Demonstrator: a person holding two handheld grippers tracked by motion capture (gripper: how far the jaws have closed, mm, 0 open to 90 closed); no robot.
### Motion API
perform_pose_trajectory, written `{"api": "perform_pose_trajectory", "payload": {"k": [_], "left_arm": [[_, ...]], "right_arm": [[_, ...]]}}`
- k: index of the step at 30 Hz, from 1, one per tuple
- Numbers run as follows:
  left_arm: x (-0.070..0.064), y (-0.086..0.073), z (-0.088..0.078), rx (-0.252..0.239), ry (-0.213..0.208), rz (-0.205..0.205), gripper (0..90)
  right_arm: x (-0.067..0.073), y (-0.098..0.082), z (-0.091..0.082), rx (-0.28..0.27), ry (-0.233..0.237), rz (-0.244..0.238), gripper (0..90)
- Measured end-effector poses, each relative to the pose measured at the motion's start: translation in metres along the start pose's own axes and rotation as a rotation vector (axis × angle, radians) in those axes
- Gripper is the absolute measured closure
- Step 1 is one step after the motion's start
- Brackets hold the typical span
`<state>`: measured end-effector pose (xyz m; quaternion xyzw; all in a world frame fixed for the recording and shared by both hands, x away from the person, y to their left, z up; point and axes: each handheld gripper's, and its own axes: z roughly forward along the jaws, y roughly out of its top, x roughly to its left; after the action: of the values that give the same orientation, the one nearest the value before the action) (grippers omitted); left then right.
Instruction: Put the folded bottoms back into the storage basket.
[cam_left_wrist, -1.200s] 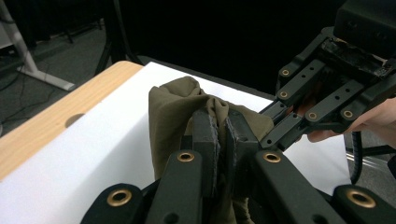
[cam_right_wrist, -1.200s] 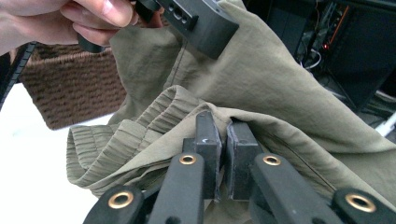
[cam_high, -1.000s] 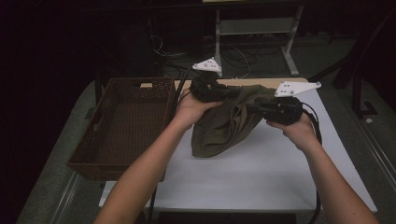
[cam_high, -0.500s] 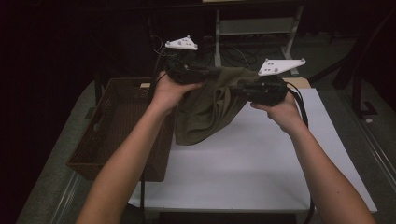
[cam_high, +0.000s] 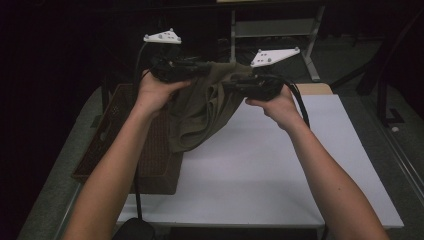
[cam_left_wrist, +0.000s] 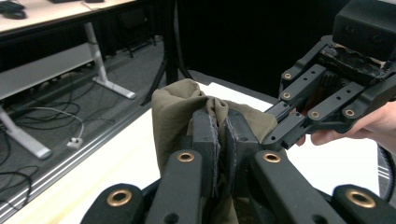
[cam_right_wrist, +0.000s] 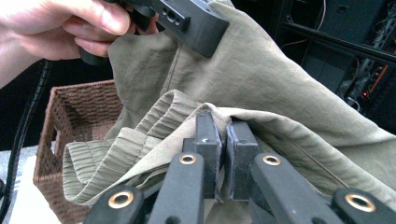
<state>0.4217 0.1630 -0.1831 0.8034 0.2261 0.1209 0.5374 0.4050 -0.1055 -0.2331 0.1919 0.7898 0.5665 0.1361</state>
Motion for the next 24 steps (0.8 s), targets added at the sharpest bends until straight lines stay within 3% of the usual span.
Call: {"api": "perform_pose_trajectory", "payload": {"k": [14,24], "left_arm": [[0.025,-0.013,-0.051,-0.024,0.067,-0.021,84.2],[0.046,-0.034,-0.090,-0.034,0.134,-0.056,84.2]], "right_arm": [[0.016,0.030,0.047,0.020,0.054,-0.028,85.0],[0.030,0.041,0.086,0.044,0.106,-0.041,84.9]]}}
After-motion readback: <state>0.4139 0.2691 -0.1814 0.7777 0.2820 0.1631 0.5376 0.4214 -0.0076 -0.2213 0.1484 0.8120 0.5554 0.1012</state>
